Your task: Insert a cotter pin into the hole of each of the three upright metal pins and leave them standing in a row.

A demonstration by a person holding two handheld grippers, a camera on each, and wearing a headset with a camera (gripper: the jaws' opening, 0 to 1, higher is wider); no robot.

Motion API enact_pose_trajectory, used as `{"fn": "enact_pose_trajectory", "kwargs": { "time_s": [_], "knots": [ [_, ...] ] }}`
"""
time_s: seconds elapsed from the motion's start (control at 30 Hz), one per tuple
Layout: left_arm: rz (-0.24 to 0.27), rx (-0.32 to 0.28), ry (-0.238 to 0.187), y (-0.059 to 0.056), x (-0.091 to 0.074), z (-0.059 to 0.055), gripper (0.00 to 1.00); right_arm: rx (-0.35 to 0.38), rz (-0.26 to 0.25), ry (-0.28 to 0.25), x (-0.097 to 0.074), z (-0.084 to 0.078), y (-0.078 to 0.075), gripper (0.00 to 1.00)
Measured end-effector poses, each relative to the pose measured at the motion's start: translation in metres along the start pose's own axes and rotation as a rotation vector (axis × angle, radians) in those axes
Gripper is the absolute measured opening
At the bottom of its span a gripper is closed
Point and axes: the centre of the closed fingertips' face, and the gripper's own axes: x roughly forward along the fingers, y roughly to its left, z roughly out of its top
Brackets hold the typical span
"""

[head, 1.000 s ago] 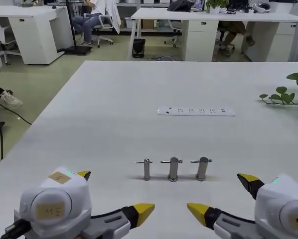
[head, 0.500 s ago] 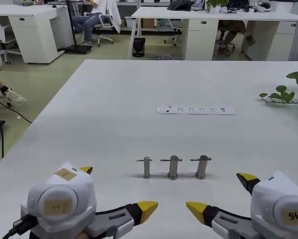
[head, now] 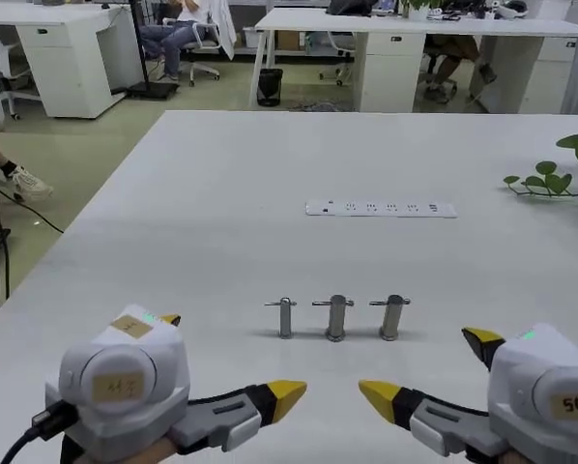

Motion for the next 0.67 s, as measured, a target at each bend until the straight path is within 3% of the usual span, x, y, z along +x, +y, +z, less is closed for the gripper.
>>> {"fn": "enact_pose_trajectory", "kwargs": {
  "time_s": [0.67],
  "knots": [
    [0.014,0.008,-0.002,0.0021,-0.0013,0.0009,0.99,-0.019,-0.013,0.0,0.0001,-0.0025,-0.0019,0.88]
  ]
}}
